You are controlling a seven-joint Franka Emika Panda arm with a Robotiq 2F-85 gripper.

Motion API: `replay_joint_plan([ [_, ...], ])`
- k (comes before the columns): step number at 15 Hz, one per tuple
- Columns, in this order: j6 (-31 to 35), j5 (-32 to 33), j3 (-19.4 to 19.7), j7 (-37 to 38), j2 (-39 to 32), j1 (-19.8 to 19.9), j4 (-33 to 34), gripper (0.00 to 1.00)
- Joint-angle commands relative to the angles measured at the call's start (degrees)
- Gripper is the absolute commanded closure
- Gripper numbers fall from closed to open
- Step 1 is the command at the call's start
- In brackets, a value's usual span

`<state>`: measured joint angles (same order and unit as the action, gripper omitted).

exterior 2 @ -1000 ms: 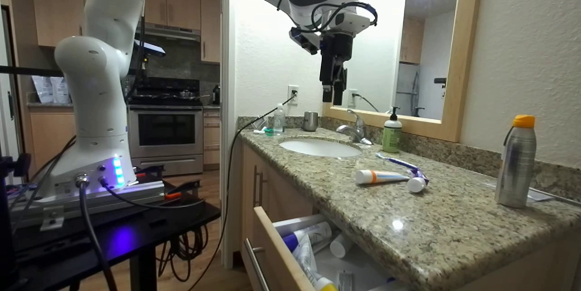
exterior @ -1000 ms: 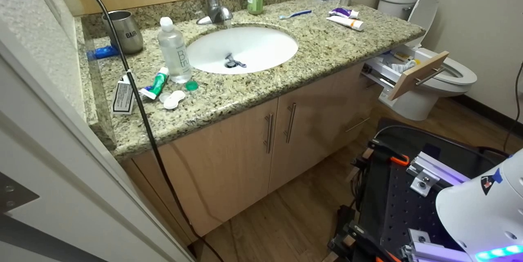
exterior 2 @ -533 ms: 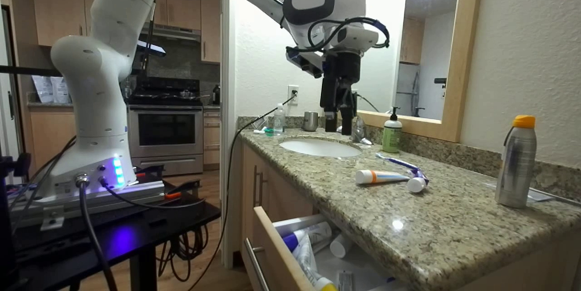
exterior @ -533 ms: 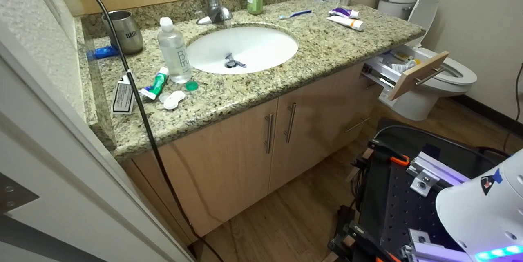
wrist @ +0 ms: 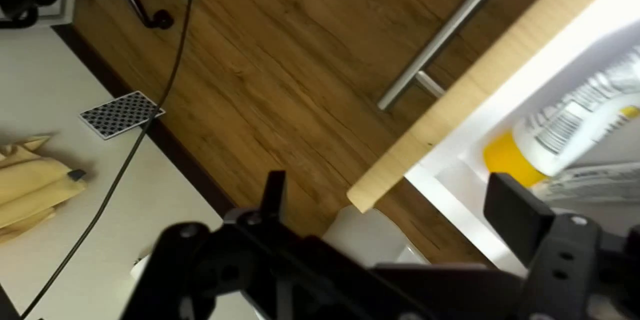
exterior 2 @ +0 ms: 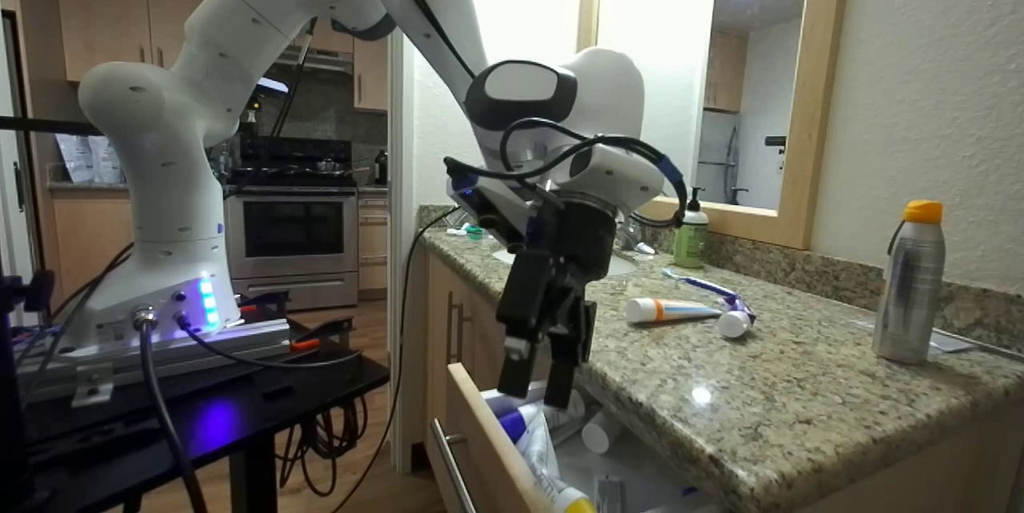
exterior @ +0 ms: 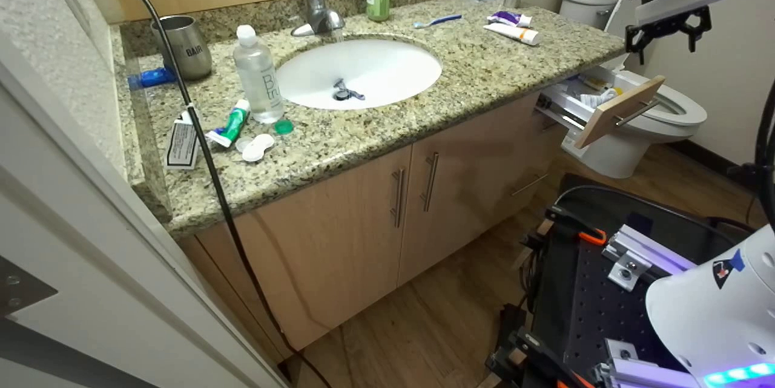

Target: Close the drawer

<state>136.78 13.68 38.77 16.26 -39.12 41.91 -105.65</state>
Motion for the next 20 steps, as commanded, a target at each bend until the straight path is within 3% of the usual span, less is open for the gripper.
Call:
replay_joint_plan([
  [1, -2.5, 2.0, 1.1, -2.5, -5.5, 0.7, 4.6, 0.00],
  [7, -16.2, 3.4, -0.3, -13.7, -9.7, 3.8, 13.5, 0.00],
  [9, -18.0, 3.2, -1.0, -17.2, -9.3, 6.0, 15.8, 0.00],
  [10, -15.7, 3.7, -0.5, -12.7, -8.4, 3.4, 12.2, 0.00],
  [14, -16.0, 3.7, -0.9, -12.6, -8.4, 4.1, 12.9, 0.00],
  [16, -21.0, 6.0, 0.4, -11.1, -9.6, 1.9, 14.1, 0.00],
  [20, -18.6, 10.1, -0.7, -16.9, -9.2, 5.6, 11.6, 0.00],
])
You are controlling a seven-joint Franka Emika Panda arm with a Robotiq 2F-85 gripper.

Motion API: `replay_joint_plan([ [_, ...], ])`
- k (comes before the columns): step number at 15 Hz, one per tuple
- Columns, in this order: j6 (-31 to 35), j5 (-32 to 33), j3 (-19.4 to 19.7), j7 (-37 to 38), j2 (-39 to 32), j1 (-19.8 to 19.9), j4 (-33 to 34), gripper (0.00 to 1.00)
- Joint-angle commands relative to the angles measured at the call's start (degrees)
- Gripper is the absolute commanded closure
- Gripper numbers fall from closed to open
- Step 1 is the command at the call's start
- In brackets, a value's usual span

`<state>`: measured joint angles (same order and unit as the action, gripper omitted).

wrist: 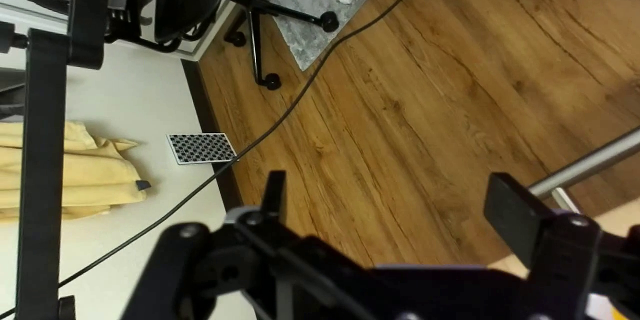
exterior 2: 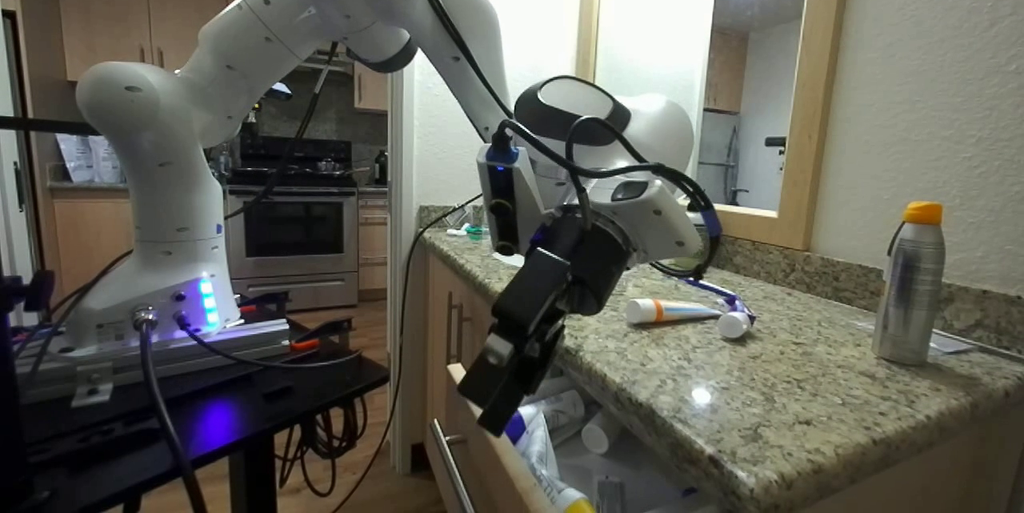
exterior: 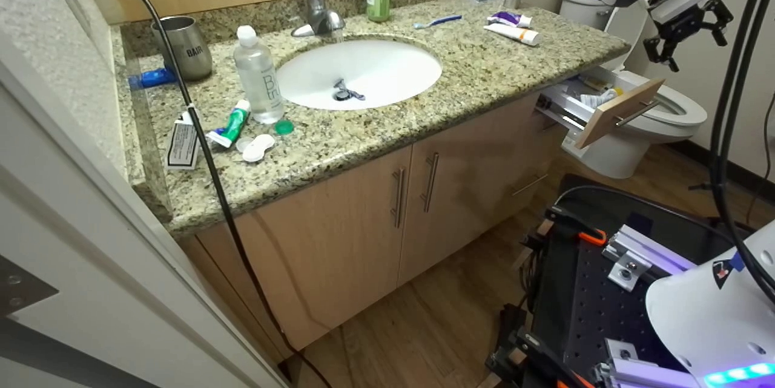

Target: Close the drawer

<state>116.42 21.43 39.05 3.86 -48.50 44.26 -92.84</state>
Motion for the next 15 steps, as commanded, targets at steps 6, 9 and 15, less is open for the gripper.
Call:
replay_joint_plan([
  [6, 16.5, -2.5, -9.1, -23.0, -0.4, 22.4, -1.5, 0.00],
  [9, 20.3, -5.8, -16.3, -30.3, -0.2, 32.1, -1.9, 0.00],
  [15, 25.5, -14.5, -30.6, -38.5, 2.7, 42.0, -9.4, 0.00],
])
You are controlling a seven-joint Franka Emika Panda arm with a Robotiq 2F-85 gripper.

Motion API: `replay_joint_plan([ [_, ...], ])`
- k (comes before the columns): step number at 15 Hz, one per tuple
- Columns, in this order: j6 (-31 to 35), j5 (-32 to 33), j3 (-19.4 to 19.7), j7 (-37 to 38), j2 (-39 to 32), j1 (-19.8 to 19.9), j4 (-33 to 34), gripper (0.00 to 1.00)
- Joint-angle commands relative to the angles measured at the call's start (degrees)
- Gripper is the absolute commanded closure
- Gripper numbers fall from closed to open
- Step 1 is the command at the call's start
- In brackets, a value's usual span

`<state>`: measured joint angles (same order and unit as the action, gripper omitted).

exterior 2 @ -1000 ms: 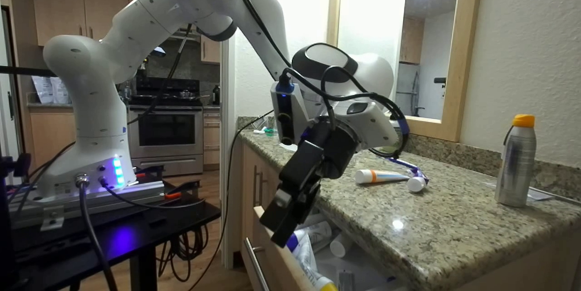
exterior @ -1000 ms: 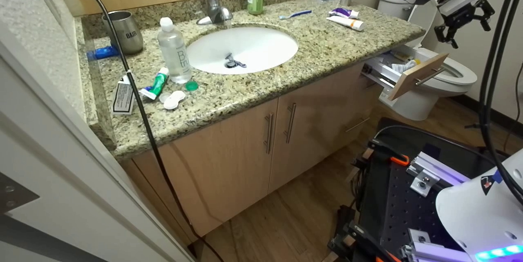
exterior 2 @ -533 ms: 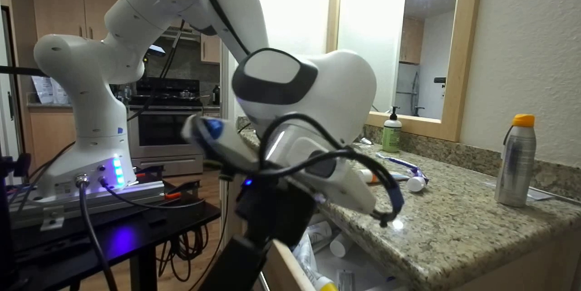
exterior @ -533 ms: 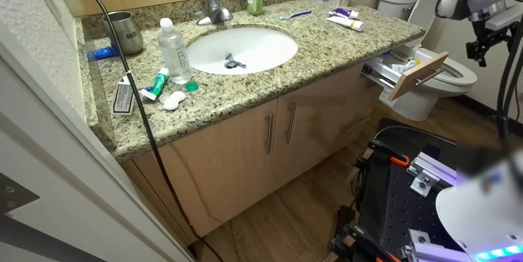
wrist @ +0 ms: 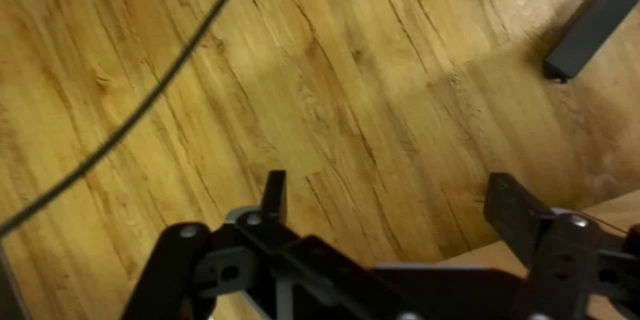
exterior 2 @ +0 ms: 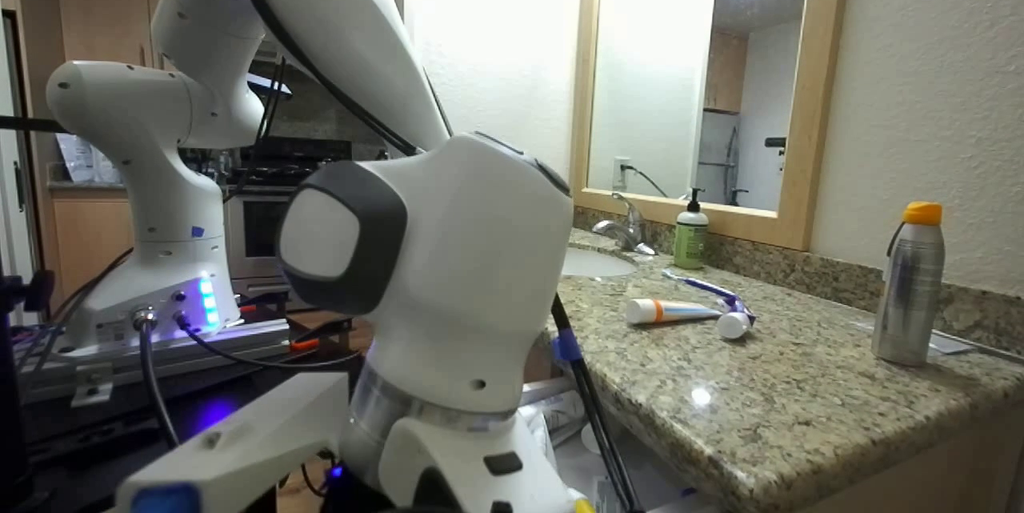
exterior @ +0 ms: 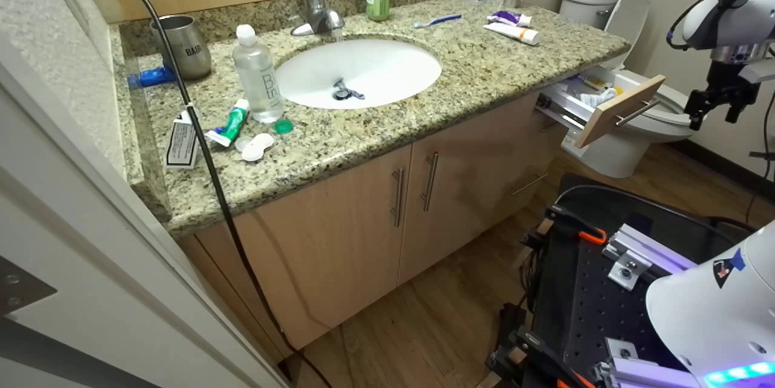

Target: Close the drawer

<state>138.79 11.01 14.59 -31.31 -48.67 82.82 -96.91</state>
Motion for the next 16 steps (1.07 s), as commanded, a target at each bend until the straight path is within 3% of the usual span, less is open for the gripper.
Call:
replay_joint_plan([
  [1, 4.6, -6.0, -8.3, -4.0, 3.6, 4.1, -7.4, 0.00],
  [7, 10.8, -19.7, -21.8, -14.3, 3.9, 12.4, -13.4, 0.00],
  [16, 10.6, -46.1, -41.9, -33.3, 1.0, 27.1, -13.4, 0.00],
])
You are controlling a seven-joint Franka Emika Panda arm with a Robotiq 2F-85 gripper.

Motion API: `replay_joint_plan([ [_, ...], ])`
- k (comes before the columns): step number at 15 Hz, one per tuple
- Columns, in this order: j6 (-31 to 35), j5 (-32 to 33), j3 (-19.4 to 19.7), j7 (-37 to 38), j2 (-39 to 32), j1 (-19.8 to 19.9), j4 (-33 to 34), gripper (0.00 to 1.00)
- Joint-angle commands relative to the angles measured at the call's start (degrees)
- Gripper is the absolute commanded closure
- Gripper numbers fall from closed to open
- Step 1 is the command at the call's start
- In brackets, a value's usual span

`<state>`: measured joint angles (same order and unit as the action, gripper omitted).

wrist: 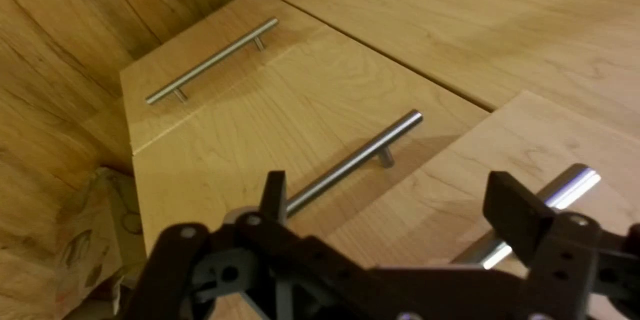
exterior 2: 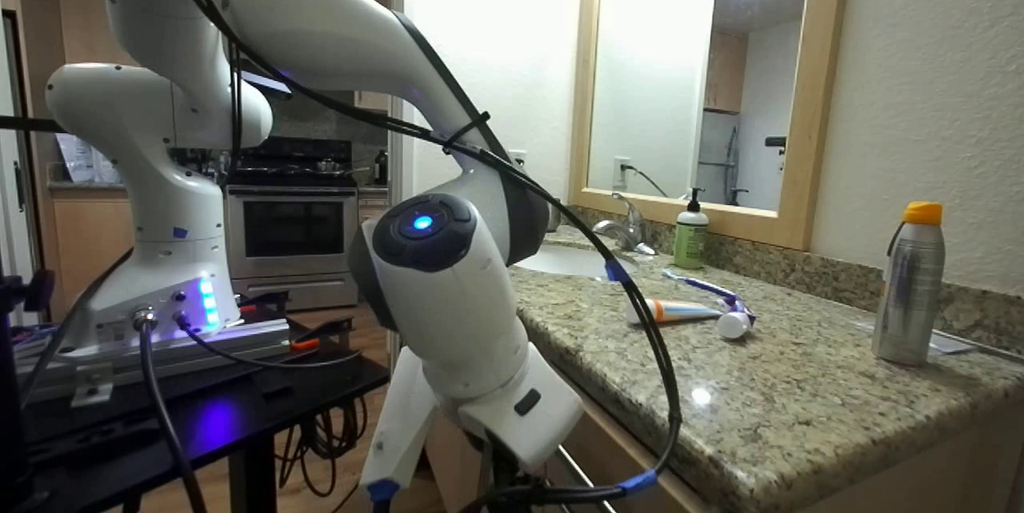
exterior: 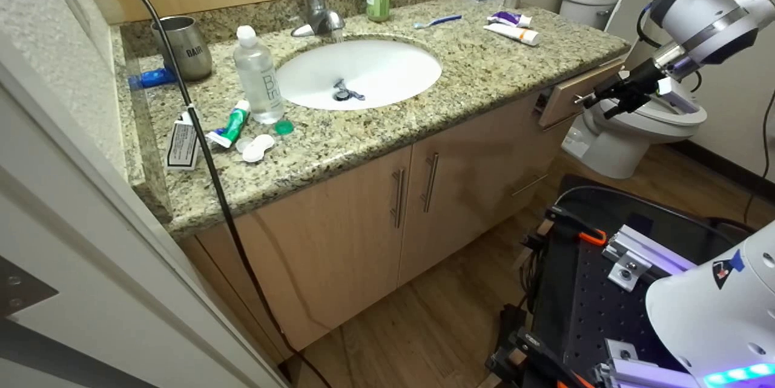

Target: Close the drawer

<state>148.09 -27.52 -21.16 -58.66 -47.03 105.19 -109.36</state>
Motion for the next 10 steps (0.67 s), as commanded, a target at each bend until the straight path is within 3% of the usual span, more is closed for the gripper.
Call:
replay_joint_plan([
  [1, 1.5, -10.8, -7.9, -8.5, -1.2, 6.1, -1.0, 0.00],
  [2, 1.5, -14.6, -9.1, -11.1, -1.7, 6.8, -0.7, 0.00],
  [4, 10.4, -20.4, -7.0, -14.8, -0.4, 3.7, -1.9, 0.00],
  [7, 17.2, -27.5, -7.5, -21.6, 0.5, 6.0, -0.5, 0.00],
  [10, 24.6, -28.4, -9.1, -22.7, 3.7, 9.5, -0.6, 0.00],
])
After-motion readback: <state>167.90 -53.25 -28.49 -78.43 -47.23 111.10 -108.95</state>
